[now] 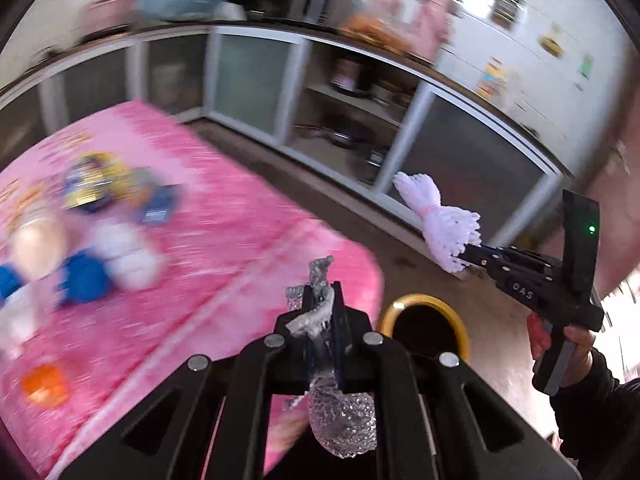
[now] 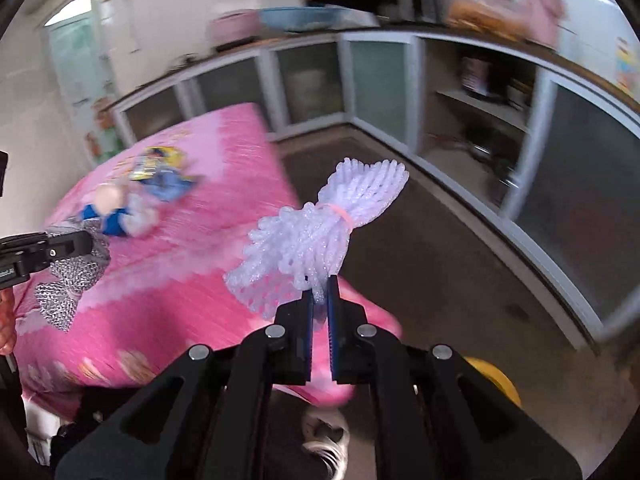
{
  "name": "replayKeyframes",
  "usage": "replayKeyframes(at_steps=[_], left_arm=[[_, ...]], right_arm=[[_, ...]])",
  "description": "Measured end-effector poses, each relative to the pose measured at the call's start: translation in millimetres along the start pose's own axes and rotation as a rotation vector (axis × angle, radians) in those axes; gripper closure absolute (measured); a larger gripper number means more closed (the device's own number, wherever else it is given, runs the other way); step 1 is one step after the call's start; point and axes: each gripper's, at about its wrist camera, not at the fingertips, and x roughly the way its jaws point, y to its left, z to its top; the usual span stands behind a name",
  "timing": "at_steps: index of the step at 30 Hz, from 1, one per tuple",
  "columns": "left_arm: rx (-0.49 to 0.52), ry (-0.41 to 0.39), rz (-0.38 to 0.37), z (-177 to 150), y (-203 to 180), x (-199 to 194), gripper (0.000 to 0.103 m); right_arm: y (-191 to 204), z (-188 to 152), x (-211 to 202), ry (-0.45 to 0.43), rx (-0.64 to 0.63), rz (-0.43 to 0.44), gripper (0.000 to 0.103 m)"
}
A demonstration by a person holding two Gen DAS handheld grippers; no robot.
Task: Collect trash
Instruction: 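Carry the silver mesh and white foam net with both tools over the bin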
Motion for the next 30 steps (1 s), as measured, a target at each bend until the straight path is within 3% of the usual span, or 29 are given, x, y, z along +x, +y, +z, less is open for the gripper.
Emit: replayKeyframes(at_steps=[9, 14, 22, 30], left_arm=[[0.194, 0.094, -0.227, 4, -129, 100, 0.096], [0.233, 0.168, -0.282, 0, -172, 153, 0.096], [0.285, 0.282, -0.284, -9, -219, 243, 0.096], [0.297, 0.357, -0.271, -19, -243, 296, 0.096]], right_arm=[[-108, -76, -26, 0.085, 0.153, -0.198, 0.097], [-143, -114, -17, 0.155, 0.206, -0.216, 0.097], [-173, -165, 5, 0.249, 0.293, -0.207, 0.097], [-184, -183, 27, 0.305, 0.322, -0.196, 0.097]])
